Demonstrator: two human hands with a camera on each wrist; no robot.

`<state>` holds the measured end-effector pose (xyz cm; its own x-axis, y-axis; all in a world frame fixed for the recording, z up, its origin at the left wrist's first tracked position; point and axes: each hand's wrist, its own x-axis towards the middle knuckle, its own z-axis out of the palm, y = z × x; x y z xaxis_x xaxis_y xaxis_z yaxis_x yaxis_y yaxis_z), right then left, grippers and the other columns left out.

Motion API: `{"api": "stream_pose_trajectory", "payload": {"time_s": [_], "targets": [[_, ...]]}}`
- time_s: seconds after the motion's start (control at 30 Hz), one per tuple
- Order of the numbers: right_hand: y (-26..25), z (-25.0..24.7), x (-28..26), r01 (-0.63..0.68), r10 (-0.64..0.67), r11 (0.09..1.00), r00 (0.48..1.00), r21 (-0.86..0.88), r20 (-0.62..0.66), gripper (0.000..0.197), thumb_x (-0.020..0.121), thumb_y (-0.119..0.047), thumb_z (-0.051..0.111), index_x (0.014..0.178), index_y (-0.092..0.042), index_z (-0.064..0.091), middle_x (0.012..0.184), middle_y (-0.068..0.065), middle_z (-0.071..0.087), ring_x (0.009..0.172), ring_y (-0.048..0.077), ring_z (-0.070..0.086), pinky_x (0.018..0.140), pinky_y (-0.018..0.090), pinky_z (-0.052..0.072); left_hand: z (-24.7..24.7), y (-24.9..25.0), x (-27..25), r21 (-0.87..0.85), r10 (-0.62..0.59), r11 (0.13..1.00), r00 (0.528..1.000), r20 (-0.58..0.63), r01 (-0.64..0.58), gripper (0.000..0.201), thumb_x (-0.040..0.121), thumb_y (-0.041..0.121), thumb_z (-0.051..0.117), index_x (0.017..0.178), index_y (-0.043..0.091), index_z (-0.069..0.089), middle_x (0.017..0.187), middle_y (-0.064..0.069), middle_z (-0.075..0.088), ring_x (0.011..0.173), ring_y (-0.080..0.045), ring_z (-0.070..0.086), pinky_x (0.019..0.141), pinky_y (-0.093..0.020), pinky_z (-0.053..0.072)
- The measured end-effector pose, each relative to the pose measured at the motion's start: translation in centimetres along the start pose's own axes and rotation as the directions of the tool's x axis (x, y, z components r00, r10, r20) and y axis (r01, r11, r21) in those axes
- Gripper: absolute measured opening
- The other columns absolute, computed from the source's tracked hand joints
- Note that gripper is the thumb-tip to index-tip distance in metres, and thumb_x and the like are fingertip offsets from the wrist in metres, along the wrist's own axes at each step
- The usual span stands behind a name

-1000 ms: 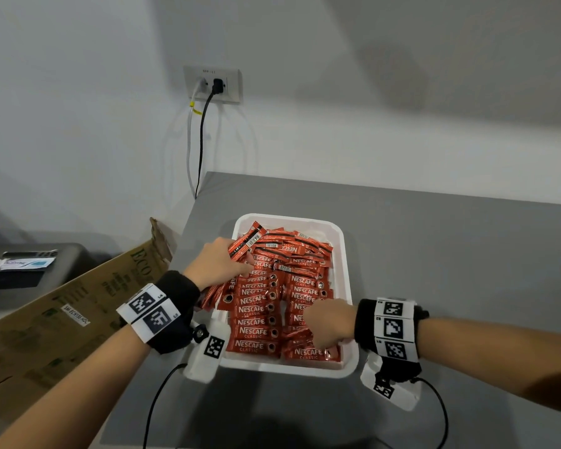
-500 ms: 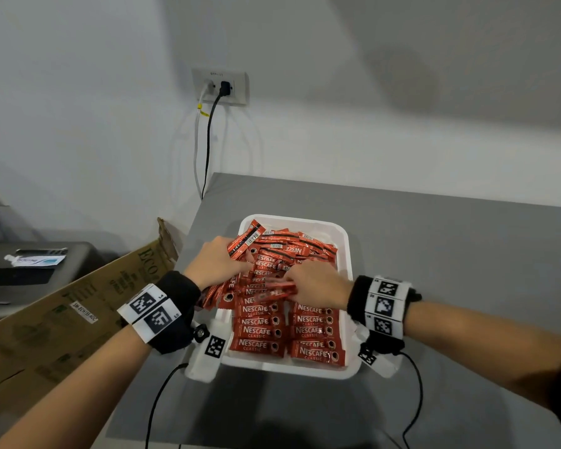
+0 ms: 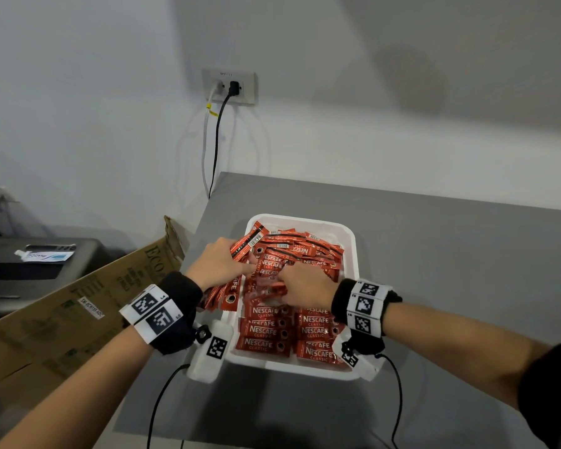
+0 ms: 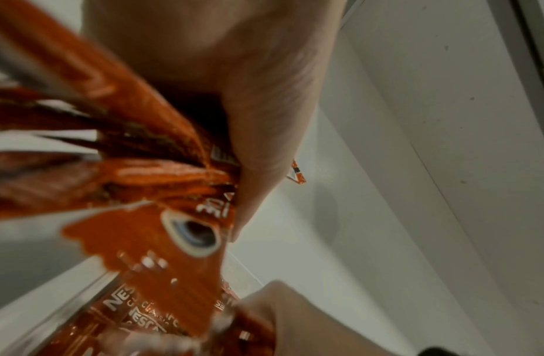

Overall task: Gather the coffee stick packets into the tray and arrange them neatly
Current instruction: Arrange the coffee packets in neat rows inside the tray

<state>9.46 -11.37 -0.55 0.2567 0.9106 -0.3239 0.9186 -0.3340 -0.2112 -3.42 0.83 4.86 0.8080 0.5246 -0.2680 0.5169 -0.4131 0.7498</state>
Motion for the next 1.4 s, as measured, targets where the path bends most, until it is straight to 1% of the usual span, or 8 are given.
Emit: {"api": "stream_pose_trajectory", "payload": {"time_s": [0.17,0.33,0.5,0.7,0.9,1.07,1.23,1.4], "targets": [[0.8,-2.1,1.2,-0.046,0.047,0.999,0.991,0.011,-0.124,0.021,0.089,-0.027,0.060,0.101,-0.012,0.065,0.089,0.000,0.066,0.078,0.017,0.062,0.054,0.021,0.040,-0.1,-0.2,0.1,-0.006,-0.021,1.000,1.000,0.012,0.021,0.021,0.084,0.018,0.067,0.099,0.004,0.061,0.084,-0.008,0.066,0.070,-0.015,0.062,0.064,-0.019,0.049],[-0.8,-1.4,1.9,-0.008,0.005,0.995,1.000,-0.101,-0.028,0.011,0.088,-0.018,0.060,0.094,-0.009,0.060,0.077,0.000,0.055,0.070,0.018,0.055,0.057,0.027,0.043,-0.4,-0.6,0.2,0.014,-0.017,1.000,1.000,-0.010,0.017,0.025,0.083,0.021,0.069,0.100,0.004,0.064,0.086,-0.009,0.067,0.070,-0.015,0.064,0.065,-0.020,0.050],[-0.8,-0.8,2.2,-0.031,0.032,0.997,0.999,-0.074,0.018,0.017,0.088,-0.022,0.062,0.097,-0.008,0.058,0.081,0.002,0.057,0.071,0.018,0.055,0.064,0.029,0.051,-0.7,-1.3,0.3,0.023,-0.024,0.999,0.999,-0.028,0.024,0.023,0.083,0.017,0.068,0.101,0.005,0.065,0.089,-0.009,0.067,0.078,-0.020,0.066,0.069,-0.022,0.050],[-0.7,-1.1,2.4,-0.026,0.027,0.999,1.000,-0.037,0.010,0.031,0.084,-0.035,0.068,0.096,-0.007,0.061,0.082,0.000,0.058,0.071,0.017,0.054,0.053,0.025,0.042,-0.6,-1.8,0.8,0.033,-0.037,0.999,0.999,-0.016,0.037,0.024,0.082,0.020,0.070,0.101,0.006,0.064,0.089,-0.009,0.068,0.077,-0.020,0.066,0.068,-0.022,0.051],[-0.9,-0.7,2.4,-0.033,0.034,0.999,0.999,-0.041,0.022,0.030,0.084,-0.032,0.068,0.100,-0.007,0.061,0.093,0.004,0.067,0.073,0.018,0.055,0.061,0.029,0.046,-0.7,-1.5,1.0,0.028,-0.014,1.000,0.999,-0.030,0.015,0.024,0.083,0.019,0.068,0.102,0.006,0.064,0.090,-0.009,0.067,0.078,-0.019,0.065,0.071,-0.024,0.051],[-1.7,-0.8,1.7,0.072,-0.070,0.997,0.993,-0.013,0.095,0.024,0.083,-0.028,0.069,0.095,-0.007,0.064,0.078,0.001,0.061,0.068,0.016,0.055,0.055,0.024,0.046,-0.9,-1.4,1.0,0.020,-0.008,1.000,0.999,-0.053,0.009,0.017,0.083,0.015,0.067,0.098,0.008,0.066,0.082,-0.003,0.066,0.075,-0.017,0.064,0.064,-0.018,0.048],[-2.4,0.1,1.5,0.080,-0.064,0.988,0.991,-0.135,0.119,0.030,0.083,-0.028,0.068,0.102,-0.006,0.064,0.078,0.002,0.059,0.069,0.019,0.056,0.060,0.029,0.050,-0.7,-1.1,1.1,0.029,-0.004,1.000,0.999,-0.043,0.005,0.014,0.083,0.014,0.066,0.096,0.009,0.065,0.075,0.002,0.063,0.069,-0.011,0.061,0.062,-0.017,0.046],[-2.7,0.2,1.8,0.073,-0.058,0.990,0.991,-0.118,0.123,0.035,0.085,-0.022,0.063,0.117,-0.008,0.059,0.094,0.005,0.066,0.080,0.020,0.062,0.065,0.030,0.052,-0.7,-1.2,1.1,0.017,-0.017,1.000,0.999,-0.037,0.017,0.016,0.083,0.014,0.067,0.098,0.008,0.066,0.077,0.000,0.064,0.071,-0.014,0.062,0.065,-0.018,0.047]]}}
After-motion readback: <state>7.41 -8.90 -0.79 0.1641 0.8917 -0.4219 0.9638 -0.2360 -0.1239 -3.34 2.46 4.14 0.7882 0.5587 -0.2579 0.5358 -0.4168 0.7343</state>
